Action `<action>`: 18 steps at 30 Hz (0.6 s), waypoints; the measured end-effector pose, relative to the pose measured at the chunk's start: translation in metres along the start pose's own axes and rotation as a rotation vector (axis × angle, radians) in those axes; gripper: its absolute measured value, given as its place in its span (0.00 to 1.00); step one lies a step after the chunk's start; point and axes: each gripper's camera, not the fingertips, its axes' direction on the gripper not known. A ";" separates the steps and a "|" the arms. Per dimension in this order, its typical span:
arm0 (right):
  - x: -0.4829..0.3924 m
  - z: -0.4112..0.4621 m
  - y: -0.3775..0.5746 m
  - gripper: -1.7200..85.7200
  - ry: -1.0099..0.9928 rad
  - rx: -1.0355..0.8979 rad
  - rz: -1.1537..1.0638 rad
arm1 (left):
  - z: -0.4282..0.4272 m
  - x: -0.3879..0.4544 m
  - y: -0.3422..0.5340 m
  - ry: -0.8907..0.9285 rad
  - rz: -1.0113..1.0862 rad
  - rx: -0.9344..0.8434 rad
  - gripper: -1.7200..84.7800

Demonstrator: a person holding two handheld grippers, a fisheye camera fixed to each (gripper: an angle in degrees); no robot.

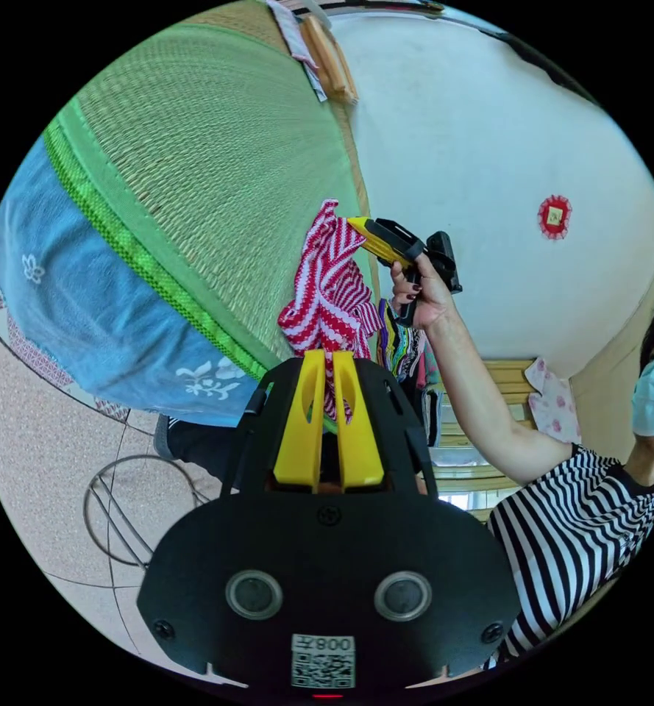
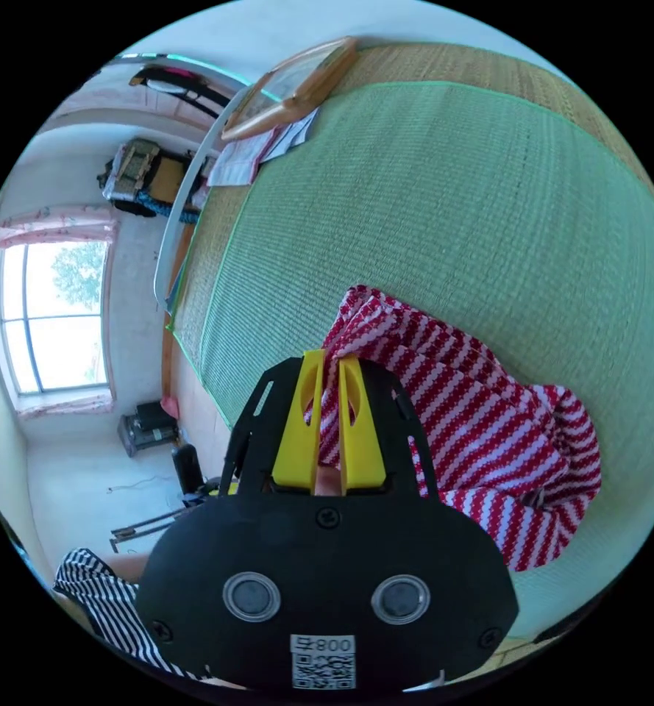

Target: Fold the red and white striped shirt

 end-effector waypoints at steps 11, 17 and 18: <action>-0.048 -0.124 0.028 0.09 0.286 0.016 -0.251 | -0.055 0.003 0.003 0.034 -0.030 0.011 0.04; -0.032 -0.131 0.085 0.10 0.337 -0.028 -0.148 | -0.077 0.012 0.016 0.033 -0.018 -0.002 0.04; -0.031 -0.130 0.087 0.10 0.341 -0.029 -0.139 | -0.081 0.014 0.020 0.035 -0.017 -0.004 0.04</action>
